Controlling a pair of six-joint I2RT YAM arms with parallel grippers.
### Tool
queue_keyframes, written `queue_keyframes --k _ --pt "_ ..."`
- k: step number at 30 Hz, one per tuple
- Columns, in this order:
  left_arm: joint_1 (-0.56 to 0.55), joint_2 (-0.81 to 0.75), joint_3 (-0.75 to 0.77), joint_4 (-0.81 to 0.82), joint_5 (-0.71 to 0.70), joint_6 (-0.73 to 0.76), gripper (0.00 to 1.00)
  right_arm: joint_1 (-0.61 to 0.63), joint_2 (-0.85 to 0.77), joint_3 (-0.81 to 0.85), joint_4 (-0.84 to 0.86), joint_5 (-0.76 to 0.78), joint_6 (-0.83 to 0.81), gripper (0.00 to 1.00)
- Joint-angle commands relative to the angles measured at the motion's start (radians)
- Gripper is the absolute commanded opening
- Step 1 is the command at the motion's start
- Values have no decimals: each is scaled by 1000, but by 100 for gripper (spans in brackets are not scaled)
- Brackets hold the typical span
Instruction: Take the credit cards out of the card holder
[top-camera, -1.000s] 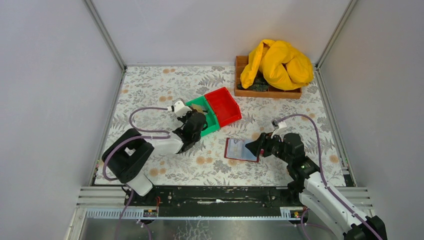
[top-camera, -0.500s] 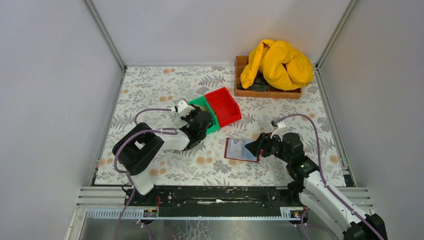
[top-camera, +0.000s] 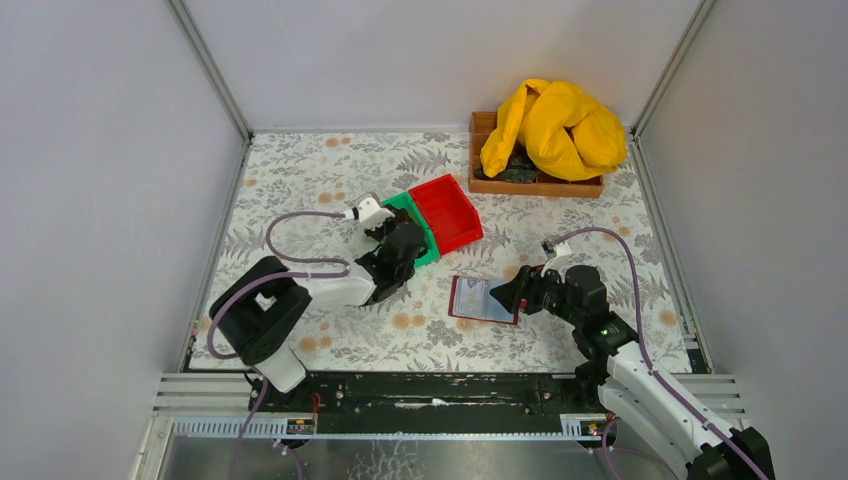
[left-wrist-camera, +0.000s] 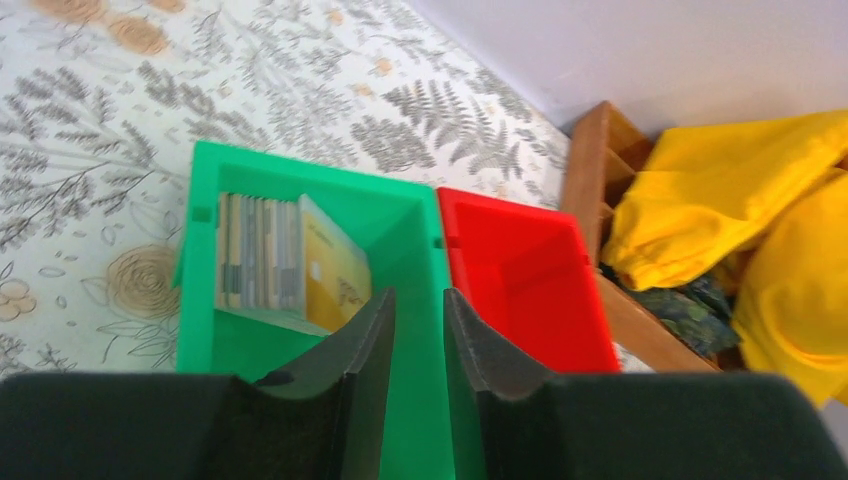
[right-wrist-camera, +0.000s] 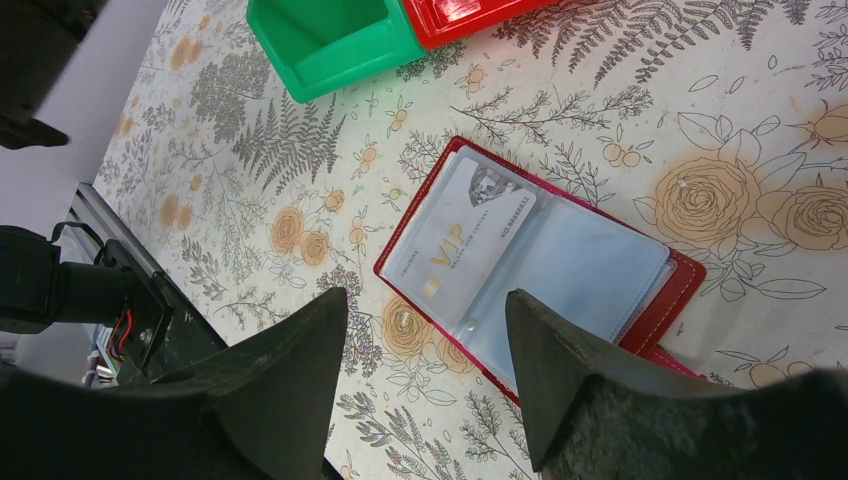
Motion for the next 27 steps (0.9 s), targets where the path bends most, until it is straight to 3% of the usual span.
queue_keyframes --k 1,4,5,7,13,18,27 --pt "-11 -89 21 23 94 109 29 -1 -7 10 52 -11 -15 66" --pt "19 -86 138 -246 260 24 18 -1 -10 8 49 -11 -14 66" --pt "35 -71 194 -399 321 -16 12 0 -11 8 49 -11 -13 66" --pt "56 -44 268 -550 397 -74 0 -1 -12 7 49 -9 -13 66" --pt "95 -93 192 -549 463 -172 0 -1 -21 4 41 -1 -10 66" --pt "148 -72 225 -632 543 -240 0 -1 -36 -1 37 2 -3 65" --pt "172 35 324 -695 610 -221 0 0 -51 -11 33 7 5 65"
